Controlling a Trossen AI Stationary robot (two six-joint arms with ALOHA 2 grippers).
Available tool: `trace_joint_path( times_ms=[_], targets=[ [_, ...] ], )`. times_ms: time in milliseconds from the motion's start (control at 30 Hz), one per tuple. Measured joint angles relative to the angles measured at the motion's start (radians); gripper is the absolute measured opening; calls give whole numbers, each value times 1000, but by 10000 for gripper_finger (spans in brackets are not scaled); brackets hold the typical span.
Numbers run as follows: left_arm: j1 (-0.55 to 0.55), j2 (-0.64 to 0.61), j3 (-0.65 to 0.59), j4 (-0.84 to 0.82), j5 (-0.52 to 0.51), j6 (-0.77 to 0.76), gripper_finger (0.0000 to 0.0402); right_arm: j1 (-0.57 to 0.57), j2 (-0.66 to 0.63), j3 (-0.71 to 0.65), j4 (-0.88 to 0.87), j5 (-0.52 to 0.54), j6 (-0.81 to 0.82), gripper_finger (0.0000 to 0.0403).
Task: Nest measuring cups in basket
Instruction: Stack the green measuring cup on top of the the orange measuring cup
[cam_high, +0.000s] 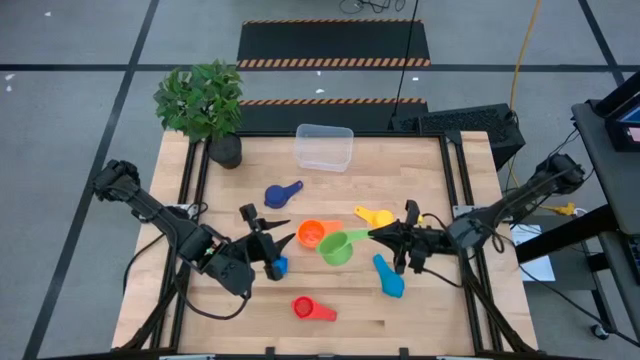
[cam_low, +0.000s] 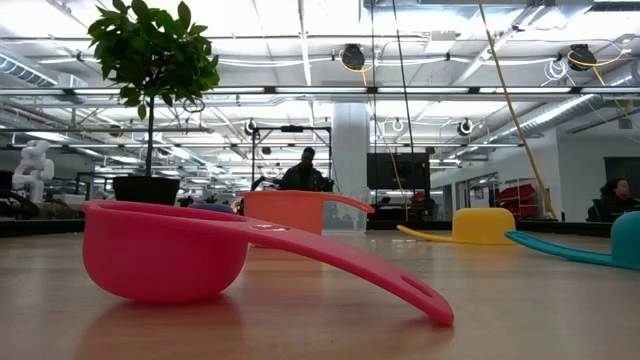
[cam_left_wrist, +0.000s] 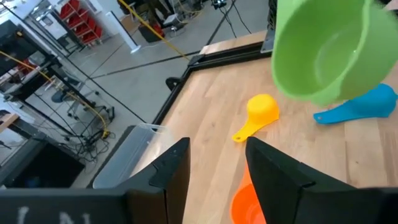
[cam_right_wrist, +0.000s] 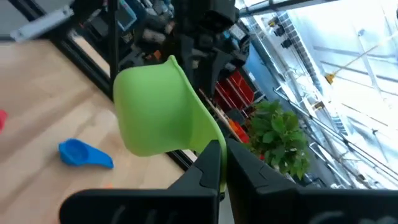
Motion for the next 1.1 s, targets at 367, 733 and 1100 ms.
trace_joint_path(
  times_ms=[367, 733, 1100],
  targets=[
    [12, 0, 0, -97, -51, -75, 152, -162, 96, -181, 387, -205, -83, 0],
    [18, 0, 0, -275, -126, -239, 152, -268, 355, -174, 578, -257, -90, 0],
    [31, 0, -40, -308, -170, -311, 152, -363, 538, -165, 697, -412, -26, 0]
  ],
)
